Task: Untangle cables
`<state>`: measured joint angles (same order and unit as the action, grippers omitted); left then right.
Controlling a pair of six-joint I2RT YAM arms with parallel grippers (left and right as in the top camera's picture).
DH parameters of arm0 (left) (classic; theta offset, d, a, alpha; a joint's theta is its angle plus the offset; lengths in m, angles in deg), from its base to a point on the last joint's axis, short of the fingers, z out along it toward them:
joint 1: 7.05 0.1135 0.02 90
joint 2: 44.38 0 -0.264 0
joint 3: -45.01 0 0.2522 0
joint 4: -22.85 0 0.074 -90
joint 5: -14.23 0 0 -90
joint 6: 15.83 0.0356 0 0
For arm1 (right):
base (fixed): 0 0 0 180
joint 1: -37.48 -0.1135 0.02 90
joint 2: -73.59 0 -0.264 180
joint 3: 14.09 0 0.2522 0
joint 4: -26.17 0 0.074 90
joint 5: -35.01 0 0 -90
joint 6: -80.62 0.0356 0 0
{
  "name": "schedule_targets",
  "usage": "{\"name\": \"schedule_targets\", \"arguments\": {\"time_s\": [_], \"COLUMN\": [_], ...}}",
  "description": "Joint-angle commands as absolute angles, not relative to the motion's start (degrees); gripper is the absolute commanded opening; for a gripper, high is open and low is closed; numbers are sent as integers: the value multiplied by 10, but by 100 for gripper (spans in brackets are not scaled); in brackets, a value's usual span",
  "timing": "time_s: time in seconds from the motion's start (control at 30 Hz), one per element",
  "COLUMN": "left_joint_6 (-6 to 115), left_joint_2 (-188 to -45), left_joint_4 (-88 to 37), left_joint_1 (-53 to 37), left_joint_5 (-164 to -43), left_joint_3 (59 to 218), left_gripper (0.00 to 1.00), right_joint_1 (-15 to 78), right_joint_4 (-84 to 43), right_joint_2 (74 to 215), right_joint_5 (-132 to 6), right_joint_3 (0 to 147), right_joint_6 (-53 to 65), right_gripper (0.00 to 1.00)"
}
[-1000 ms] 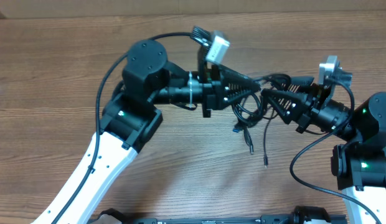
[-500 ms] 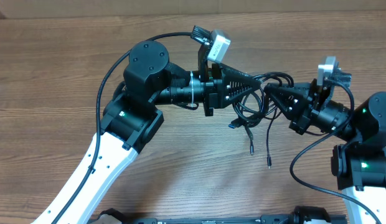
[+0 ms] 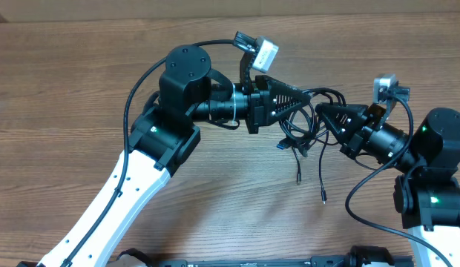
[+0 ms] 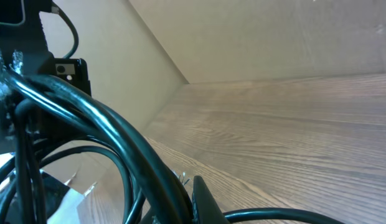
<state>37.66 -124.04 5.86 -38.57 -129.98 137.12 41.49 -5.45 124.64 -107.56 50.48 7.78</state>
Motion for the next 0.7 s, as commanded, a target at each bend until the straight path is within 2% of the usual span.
{"name": "schedule_targets", "arguments": {"time_s": [0.0,0.27,0.53,0.63,0.67], "left_joint_6": [374,435,521,598,646], "left_joint_2": [-1221,-1221,-1221,-1221,-1221], "left_joint_4": [76,76,39,-12,-48], "left_joint_1": [-370,-368,-354,-352,-352], "left_joint_5": [-1305,-1304,-1308,-1308,-1308], "left_joint_3": [1386,1386,1386,1386,1386], "left_gripper": [4,10,11,17,23], "right_joint_1": [421,421,421,421,421], "right_joint_4": [-75,-117,-175,-194,-205], "right_joint_2": [1251,1251,1251,1251,1251], "right_joint_5": [-1005,-1006,-1007,-1007,-1007], "right_joint_3": [508,508,508,508,508], "right_joint_6": [68,68,94,121,141], "right_gripper": [4,4,4,4,4]}}
